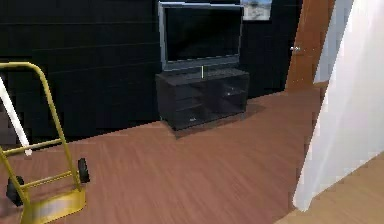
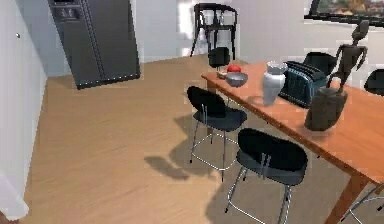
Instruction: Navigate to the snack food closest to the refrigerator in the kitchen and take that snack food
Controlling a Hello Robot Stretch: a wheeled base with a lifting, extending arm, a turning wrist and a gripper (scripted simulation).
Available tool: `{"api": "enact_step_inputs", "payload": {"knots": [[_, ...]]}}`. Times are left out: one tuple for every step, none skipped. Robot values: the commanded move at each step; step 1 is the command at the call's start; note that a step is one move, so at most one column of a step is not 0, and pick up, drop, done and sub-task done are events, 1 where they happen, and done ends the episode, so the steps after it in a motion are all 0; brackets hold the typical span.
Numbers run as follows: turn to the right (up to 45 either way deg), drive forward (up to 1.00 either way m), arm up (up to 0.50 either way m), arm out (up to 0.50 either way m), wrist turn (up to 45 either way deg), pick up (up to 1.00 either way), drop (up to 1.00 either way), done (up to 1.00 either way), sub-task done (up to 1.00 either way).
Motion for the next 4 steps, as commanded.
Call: {"api": "enact_step_inputs", "payload": {"knots": [[45.0,0.0,0.0,0.0,0.0,0.0,0.0,0.0,0.0],[21.0,0.0,0.0,0.0,0.0,0.0,0.0,0.0,0.0],[3.0,0.0,0.0,0.0,0.0,0.0,0.0,0.0,0.0],[0.0,1.0,0.0,0.0,0.0,0.0,0.0,0.0,0.0]]}}
